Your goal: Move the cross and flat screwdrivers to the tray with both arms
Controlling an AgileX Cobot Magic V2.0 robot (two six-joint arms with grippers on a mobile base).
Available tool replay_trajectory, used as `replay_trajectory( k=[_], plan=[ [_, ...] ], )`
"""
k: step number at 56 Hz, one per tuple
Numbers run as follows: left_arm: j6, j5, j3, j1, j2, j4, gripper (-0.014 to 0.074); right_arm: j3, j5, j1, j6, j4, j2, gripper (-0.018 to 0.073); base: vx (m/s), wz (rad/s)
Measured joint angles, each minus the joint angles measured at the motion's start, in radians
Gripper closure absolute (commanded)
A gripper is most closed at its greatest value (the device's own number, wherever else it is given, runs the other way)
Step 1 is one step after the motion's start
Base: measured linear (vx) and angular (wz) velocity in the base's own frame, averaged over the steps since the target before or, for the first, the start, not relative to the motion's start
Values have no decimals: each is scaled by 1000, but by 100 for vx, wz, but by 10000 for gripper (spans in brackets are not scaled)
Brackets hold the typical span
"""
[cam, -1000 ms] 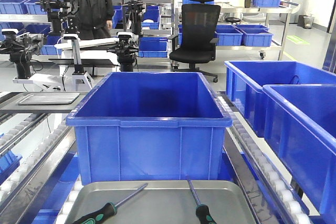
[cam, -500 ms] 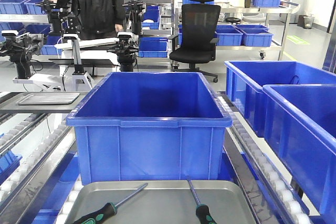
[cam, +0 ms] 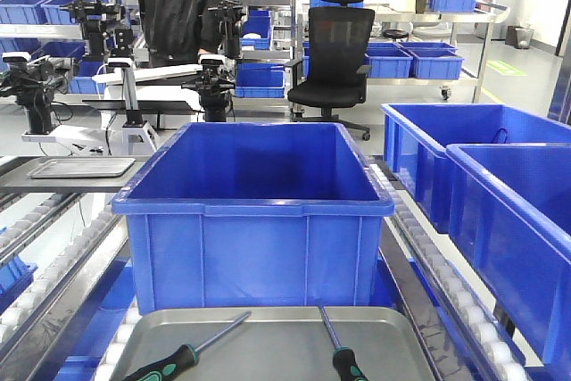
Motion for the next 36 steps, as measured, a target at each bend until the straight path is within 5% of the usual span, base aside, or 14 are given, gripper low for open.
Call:
replay_trajectory(
  k=[36],
  plan=[
    [0,6,0,0,0,0,596,9,-7,-1,12,-1,-14,570,0,0]
  ],
)
